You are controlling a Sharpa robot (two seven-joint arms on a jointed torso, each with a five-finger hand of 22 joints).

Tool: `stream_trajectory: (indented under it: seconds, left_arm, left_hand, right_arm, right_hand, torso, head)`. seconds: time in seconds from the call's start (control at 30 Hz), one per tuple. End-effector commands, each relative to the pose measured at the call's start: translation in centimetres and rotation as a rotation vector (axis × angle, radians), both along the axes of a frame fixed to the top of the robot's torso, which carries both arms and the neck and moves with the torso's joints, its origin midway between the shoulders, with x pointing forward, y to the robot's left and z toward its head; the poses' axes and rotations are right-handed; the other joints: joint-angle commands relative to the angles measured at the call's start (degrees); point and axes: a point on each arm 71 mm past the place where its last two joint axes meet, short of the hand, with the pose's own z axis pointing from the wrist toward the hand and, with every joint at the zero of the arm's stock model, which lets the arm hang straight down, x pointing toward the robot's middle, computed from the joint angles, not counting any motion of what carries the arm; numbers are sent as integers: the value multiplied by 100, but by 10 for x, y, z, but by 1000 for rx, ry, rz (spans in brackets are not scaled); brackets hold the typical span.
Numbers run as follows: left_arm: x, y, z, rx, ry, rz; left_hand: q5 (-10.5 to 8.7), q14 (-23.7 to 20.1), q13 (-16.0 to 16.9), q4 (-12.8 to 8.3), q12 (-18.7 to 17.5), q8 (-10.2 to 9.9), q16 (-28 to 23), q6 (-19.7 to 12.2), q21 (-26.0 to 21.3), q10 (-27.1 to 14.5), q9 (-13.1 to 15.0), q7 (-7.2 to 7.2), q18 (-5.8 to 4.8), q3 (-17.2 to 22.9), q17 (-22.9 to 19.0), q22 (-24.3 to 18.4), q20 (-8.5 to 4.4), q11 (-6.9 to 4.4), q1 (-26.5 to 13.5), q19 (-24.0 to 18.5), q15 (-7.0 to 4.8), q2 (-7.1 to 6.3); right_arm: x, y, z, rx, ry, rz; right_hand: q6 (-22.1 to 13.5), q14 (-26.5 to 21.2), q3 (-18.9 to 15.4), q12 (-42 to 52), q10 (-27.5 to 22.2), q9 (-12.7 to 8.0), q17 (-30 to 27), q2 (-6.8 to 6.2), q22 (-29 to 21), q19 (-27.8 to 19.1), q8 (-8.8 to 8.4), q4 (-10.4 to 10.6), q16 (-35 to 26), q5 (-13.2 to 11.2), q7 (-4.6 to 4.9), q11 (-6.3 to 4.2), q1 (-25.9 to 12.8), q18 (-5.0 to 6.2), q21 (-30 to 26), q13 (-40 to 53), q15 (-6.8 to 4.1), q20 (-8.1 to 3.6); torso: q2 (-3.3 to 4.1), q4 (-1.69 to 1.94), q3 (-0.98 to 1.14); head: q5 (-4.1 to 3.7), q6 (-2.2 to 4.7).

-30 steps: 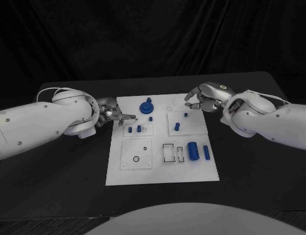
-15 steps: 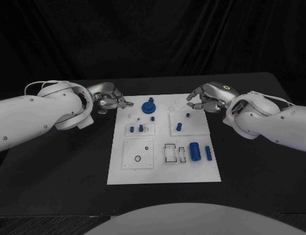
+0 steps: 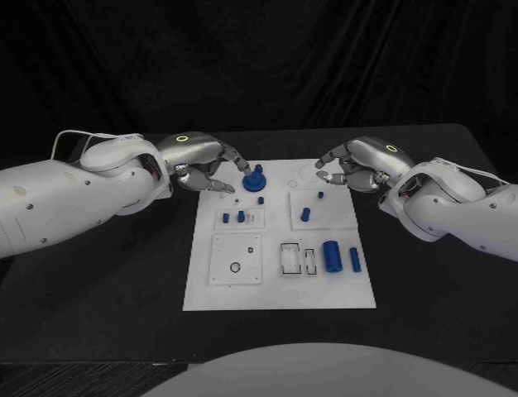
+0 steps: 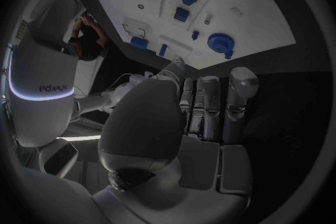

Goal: Assemble the parts on the task board

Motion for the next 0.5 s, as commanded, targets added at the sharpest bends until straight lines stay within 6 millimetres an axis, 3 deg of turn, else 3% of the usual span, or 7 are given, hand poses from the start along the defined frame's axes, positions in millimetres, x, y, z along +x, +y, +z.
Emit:
stream_trajectory:
  seconds: [0.03,0.13,0.17,0.2,0.33,0.43,0.5]
  left_arm:
    - [-9,-10,-5,75,-165,-185]
    - [-7,-15,-10,89,-169,-191]
    - [-7,-16,-11,91,-169,-190]
    - [-6,-19,-12,95,-168,-187]
    - [-5,-26,-14,105,-160,-175]
    - [-4,-32,-16,113,-151,-167]
    - [-4,-36,-16,110,-154,-165]
  left_hand:
    - [223,340,-242,-128,-32,4,360,127,609,141,-304,65,-150,22,169,819,-20,5,70,411,-38,9]
    - [298,479,-334,-165,-41,1,523,152,861,192,-418,74,-188,35,263,874,-32,103,74,559,-6,9]
    - [306,512,-350,-170,-35,4,561,165,908,219,-439,75,-195,38,291,885,-35,117,73,586,3,10]
    - [354,653,-408,-193,0,40,728,306,1058,366,-506,173,-215,71,420,915,-45,114,80,670,11,16]
    - [392,688,-494,-218,19,67,812,473,1126,539,-595,234,-222,127,424,924,-55,148,81,696,25,6]
    - [402,690,-526,-205,59,54,853,524,1174,715,-670,231,-226,165,408,931,-60,220,40,708,57,-2]
    - [398,696,-526,-196,72,53,867,538,1199,753,-684,250,-230,164,413,936,-61,229,16,719,64,-9]
  right_arm:
    - [-5,4,5,29,-58,36]
    - [-7,6,6,36,-64,47]
    - [-8,6,6,37,-65,49]
    - [-9,6,7,39,-67,51]
    - [-12,5,8,44,-69,54]
    - [-14,4,9,48,-73,54]
    - [-15,3,9,49,-73,53]
  right_hand:
    - [53,162,37,-270,-50,7,73,2,627,15,14,-7,16,26,-6,-2,-5,73,28,-1269,-52,5]
    - [53,162,37,-270,-50,7,73,2,627,15,14,-7,16,26,-6,-2,-5,73,28,-1269,-52,5]
    - [53,162,37,-270,-50,7,73,2,627,15,14,-7,16,26,-6,-2,-5,73,28,-1269,-52,5]
    - [53,164,37,-276,-50,7,75,0,627,16,13,-6,19,25,-6,-2,-11,73,26,-1275,-52,5]
    - [53,166,38,-276,-47,6,80,-2,630,21,12,-5,25,24,-5,-2,-16,71,40,-1275,-51,5]
    - [53,168,38,-282,-48,5,80,-5,631,23,10,-4,26,23,-5,-1,-22,71,41,-1282,-51,5]
    - [53,168,38,-282,-48,5,80,-5,631,23,10,-4,26,23,-5,-1,-22,71,41,-1282,-51,5]
  torso:
    - [4,-3,-5]
    - [27,6,-39]
    - [28,6,-41]
    - [37,6,-51]
    - [37,6,-52]
    - [97,16,-83]
    - [120,-1,-94]
  head:
    - [-10,-1]
    - [-36,-1]
    - [-39,-1]
    - [-49,-1]
    - [-67,-1]
    - [-45,-1]
    - [-21,-1]
